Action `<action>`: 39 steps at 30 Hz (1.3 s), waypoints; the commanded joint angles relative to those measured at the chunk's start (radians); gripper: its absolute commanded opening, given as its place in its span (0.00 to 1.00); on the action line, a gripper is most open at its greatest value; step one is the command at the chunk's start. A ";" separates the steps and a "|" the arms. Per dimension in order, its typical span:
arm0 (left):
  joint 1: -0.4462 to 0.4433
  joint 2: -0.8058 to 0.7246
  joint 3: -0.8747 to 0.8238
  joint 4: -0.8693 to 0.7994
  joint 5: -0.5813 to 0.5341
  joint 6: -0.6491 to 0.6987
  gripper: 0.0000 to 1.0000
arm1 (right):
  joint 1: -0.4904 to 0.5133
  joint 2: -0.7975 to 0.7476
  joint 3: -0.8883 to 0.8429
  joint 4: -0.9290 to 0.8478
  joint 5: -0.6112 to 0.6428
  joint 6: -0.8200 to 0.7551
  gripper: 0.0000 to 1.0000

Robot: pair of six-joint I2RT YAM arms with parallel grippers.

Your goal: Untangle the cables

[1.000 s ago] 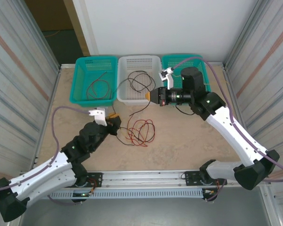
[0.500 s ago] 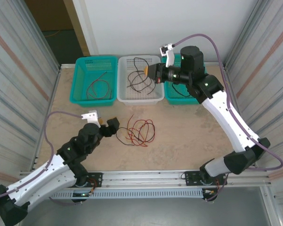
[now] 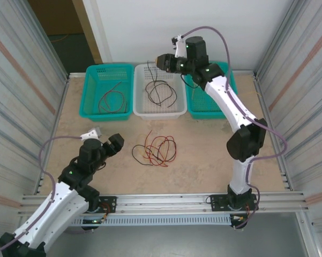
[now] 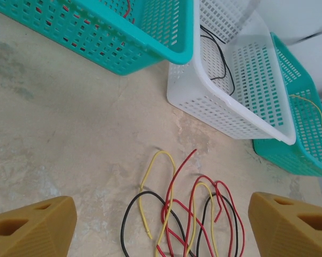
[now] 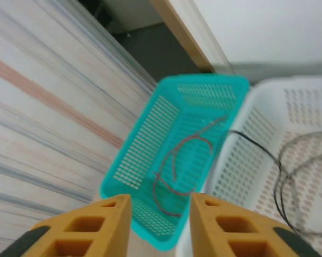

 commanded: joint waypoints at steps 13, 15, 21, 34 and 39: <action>0.023 0.024 0.122 -0.164 -0.022 0.004 0.90 | 0.208 -0.551 -0.755 -0.120 0.410 -0.102 0.67; 0.029 0.042 0.179 -0.216 -0.054 0.009 0.90 | 0.258 -0.574 -0.803 -0.138 0.424 -0.080 0.67; 0.051 0.051 0.291 -0.259 -0.063 0.042 0.92 | 0.394 -0.515 -0.897 -0.155 0.480 0.008 0.67; 0.055 0.138 0.304 -0.248 0.103 0.014 0.89 | 0.438 -0.265 -0.880 -0.137 0.435 0.176 0.56; 0.055 0.135 0.287 -0.240 0.120 0.019 0.89 | 0.431 -0.203 -0.870 -0.138 0.415 0.203 0.45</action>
